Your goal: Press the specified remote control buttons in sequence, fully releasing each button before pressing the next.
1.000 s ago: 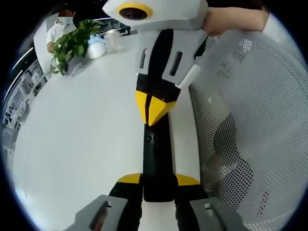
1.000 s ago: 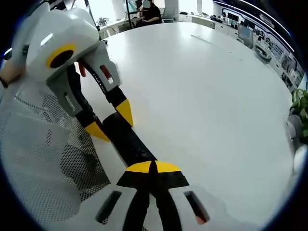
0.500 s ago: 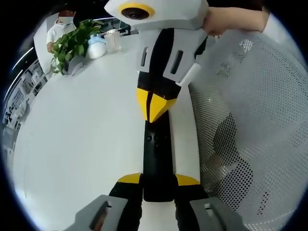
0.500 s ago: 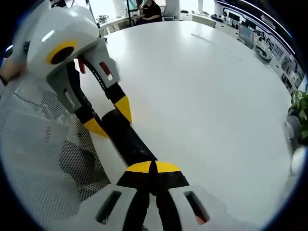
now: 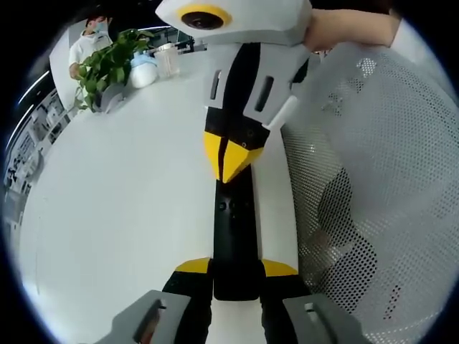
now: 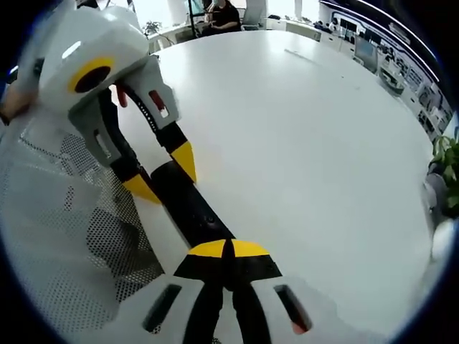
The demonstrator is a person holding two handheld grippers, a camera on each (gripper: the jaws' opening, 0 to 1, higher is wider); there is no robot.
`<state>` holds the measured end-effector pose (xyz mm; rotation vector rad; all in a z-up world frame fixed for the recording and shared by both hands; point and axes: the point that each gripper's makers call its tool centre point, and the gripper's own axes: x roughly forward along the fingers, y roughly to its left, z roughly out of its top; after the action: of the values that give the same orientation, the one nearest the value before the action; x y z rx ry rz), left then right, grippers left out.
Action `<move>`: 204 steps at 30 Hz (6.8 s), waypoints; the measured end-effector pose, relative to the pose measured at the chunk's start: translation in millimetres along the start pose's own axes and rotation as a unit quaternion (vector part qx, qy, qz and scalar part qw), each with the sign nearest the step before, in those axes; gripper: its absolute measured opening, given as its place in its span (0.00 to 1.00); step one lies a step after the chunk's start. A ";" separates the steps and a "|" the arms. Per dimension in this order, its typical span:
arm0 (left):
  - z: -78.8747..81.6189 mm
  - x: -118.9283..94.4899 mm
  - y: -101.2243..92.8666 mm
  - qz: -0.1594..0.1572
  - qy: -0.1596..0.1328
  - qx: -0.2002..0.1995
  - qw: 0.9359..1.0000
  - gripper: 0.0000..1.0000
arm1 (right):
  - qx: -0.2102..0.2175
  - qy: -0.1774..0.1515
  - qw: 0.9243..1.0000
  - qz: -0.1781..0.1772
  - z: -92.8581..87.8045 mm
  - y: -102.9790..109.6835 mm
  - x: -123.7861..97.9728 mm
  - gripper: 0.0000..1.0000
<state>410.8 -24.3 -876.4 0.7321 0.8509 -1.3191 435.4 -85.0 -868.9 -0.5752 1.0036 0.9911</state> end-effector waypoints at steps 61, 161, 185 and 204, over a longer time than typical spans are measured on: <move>0.3 0.2 0.3 0.004 0.012 -0.013 1.000 0.24 | -0.053 0.009 0.998 0.015 -2.2 11.3 -2.0 0.00; 0.7 0.0 1.1 0.000 -0.007 -0.035 0.999 0.24 | -0.158 -0.007 0.987 0.020 9.6 35.2 1.4 0.00; 0.2 0.4 0.8 0.004 -0.001 -0.017 1.000 0.24 | -0.301 0.020 0.953 -0.015 7.5 39.2 7.2 0.00; 0.2 0.7 0.8 0.003 -0.005 -0.009 1.000 0.24 | -0.167 0.000 0.986 0.028 8.8 33.9 5.0 0.00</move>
<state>411.6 -24.8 -876.9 0.7123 0.8503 -1.3082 410.0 -60.4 -868.4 -0.8268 0.8619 1.2208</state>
